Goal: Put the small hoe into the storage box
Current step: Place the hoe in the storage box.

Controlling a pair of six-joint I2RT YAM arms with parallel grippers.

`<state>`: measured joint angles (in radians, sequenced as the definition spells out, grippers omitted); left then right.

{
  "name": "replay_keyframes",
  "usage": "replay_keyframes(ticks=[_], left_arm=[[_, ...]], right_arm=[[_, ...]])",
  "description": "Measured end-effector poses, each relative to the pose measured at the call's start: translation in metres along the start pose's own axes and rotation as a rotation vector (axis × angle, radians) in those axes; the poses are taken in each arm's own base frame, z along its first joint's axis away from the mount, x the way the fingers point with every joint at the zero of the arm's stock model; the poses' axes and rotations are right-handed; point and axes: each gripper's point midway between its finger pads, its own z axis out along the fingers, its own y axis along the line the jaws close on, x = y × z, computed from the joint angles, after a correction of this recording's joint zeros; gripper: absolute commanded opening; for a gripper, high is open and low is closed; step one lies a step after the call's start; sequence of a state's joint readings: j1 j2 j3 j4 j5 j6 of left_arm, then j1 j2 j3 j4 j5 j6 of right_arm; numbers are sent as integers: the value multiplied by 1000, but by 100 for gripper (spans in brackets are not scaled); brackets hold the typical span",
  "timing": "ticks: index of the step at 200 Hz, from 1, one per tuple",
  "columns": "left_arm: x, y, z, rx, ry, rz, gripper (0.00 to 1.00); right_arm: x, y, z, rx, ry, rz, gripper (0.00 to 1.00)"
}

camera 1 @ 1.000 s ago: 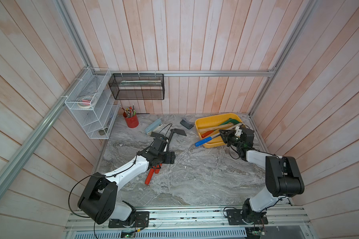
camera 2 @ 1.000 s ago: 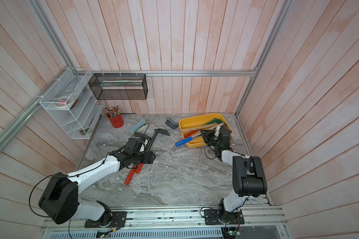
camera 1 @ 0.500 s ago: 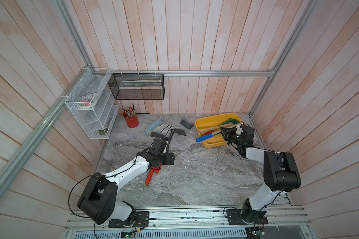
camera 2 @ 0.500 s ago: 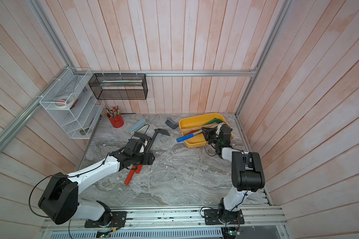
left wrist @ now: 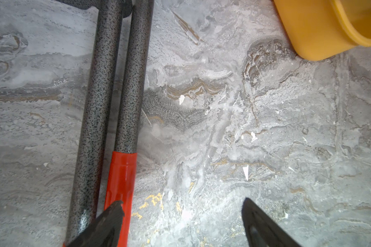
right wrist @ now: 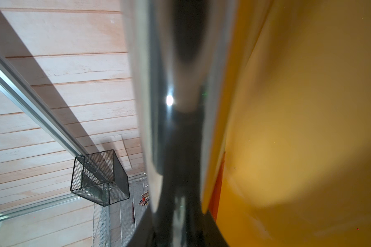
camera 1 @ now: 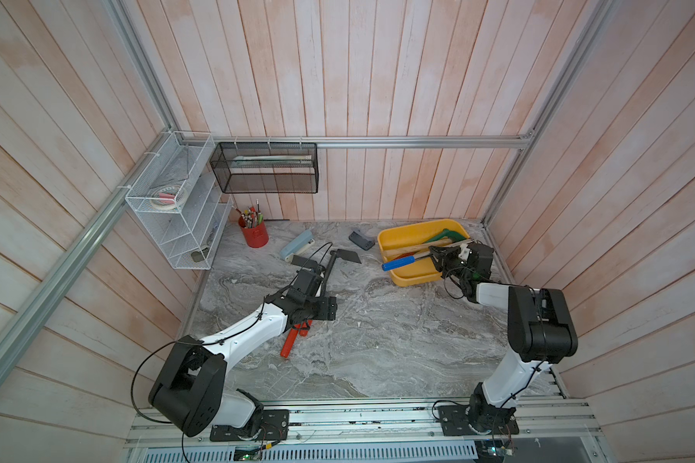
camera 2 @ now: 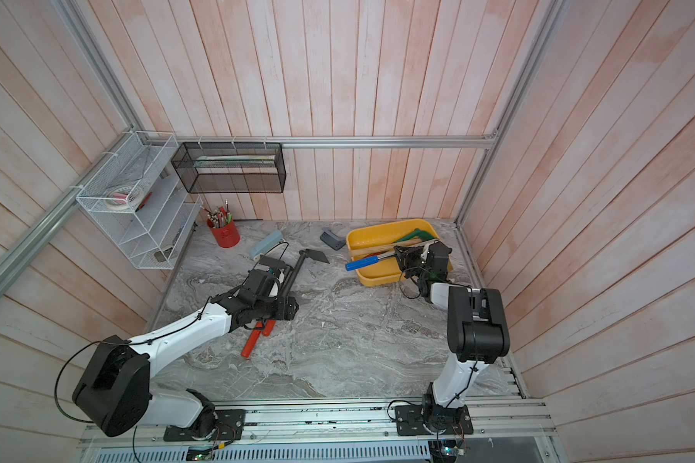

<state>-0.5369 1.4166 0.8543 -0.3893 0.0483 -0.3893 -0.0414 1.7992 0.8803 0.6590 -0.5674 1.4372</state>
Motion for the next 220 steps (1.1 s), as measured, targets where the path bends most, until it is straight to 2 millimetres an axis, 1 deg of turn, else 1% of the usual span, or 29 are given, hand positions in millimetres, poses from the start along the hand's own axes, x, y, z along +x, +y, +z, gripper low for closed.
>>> replay_keyframes(ticks=[45, 71, 90, 118, 187, 220], left_arm=[[0, 0, 0, -2, 2, 0, 88], [4, 2, -1, -11, 14, -2, 88], [2, 2, -3, -8, 7, -6, 88], [2, 2, -4, -8, 7, -8, 88], [2, 2, -4, -8, 4, -8, 88], [5, 4, -3, -14, 10, -12, 88]], right_arm=[[-8, -15, 6, 22, -2, 27, 0], [-11, -13, 8, 10, -2, 22, 0], [-13, -11, 11, 2, -3, 17, 0], [-18, -14, 16, -1, -6, 16, 0], [-26, -12, 23, -9, -11, 12, 0], [-28, -14, 25, -8, -11, 13, 0]])
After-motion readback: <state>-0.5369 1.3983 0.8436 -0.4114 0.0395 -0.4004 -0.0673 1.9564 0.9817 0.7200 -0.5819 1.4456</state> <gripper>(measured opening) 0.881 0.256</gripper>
